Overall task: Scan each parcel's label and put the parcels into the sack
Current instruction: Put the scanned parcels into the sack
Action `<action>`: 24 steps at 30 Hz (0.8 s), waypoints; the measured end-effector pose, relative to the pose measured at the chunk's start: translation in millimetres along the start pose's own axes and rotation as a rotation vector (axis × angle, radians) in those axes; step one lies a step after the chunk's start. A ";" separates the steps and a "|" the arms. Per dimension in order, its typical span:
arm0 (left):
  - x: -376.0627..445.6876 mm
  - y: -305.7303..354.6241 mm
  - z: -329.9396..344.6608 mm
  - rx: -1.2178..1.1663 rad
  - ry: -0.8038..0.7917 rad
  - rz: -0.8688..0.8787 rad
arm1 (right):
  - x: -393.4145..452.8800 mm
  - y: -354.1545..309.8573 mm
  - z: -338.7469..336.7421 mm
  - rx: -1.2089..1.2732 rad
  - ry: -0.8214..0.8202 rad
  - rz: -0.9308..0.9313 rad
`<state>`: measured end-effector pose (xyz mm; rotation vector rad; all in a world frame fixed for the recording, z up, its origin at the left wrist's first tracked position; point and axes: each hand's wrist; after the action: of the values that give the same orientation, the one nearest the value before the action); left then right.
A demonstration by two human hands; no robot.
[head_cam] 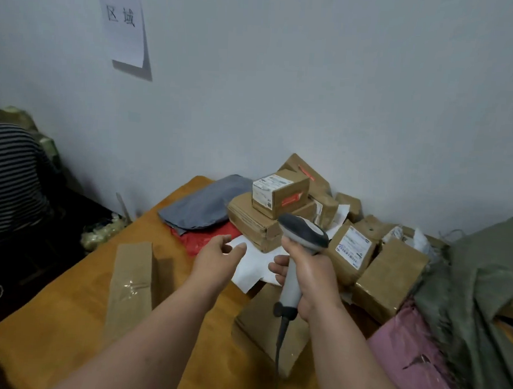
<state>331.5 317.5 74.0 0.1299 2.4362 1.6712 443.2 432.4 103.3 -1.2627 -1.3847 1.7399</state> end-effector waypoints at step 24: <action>161.0 57.8 110.3 0.219 -0.084 0.265 | 71.5 -4.1 53.5 0.105 0.361 0.010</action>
<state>194.1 467.6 72.8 0.5640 2.6223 1.4501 366.2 474.0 85.2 -1.4413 -1.0675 1.4775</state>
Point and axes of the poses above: each hand's wrist, its own x-axis towards the middle knuckle, its own z-axis out of the palm, y = z × x, and after that the axes turned 15 degrees about y, right-handed
